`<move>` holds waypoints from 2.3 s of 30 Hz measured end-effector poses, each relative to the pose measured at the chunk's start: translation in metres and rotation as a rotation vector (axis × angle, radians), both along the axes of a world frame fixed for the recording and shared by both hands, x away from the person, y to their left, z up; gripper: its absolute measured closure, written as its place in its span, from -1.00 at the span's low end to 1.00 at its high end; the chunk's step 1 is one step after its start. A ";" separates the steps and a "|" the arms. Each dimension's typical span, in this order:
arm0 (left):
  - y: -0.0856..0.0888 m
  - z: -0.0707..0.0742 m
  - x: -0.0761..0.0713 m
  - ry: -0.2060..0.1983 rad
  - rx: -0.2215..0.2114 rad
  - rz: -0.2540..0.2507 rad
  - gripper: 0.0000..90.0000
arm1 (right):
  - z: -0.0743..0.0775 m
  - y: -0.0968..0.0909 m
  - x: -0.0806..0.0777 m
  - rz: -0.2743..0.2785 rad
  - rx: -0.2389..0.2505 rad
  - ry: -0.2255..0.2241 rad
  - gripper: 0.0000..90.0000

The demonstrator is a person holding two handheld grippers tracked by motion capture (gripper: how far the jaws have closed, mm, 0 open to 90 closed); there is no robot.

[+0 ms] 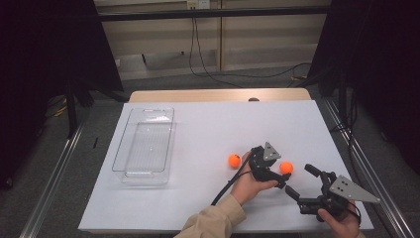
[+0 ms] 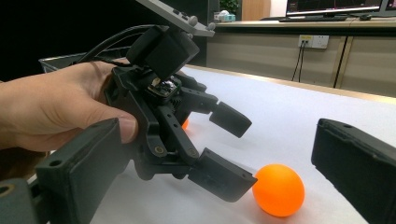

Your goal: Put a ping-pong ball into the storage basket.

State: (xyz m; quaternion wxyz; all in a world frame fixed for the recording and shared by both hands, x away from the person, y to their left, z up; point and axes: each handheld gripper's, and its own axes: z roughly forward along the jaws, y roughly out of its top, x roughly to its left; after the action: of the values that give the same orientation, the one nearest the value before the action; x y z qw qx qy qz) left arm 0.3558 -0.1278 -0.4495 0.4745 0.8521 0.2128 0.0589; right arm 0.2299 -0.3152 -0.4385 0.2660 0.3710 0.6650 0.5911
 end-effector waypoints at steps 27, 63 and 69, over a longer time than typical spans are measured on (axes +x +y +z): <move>-0.014 -0.001 0.001 -0.016 0.008 -0.017 -0.73 | 0.000 0.000 0.000 0.000 0.001 0.001 -0.96; -0.029 -0.010 0.005 0.049 0.090 -0.096 0.10 | 0.000 0.000 -0.001 0.000 0.000 -0.001 -0.96; -0.028 -0.009 0.004 0.065 0.081 -0.104 0.13 | 0.000 -0.001 -0.001 -0.001 0.001 0.000 -0.96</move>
State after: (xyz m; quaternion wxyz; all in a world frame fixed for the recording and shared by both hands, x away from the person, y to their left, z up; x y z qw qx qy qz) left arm 0.3596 -0.1563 -0.4587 0.4346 0.8821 0.1811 0.0149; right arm 0.2293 -0.3162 -0.4384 0.2662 0.3713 0.6644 0.5914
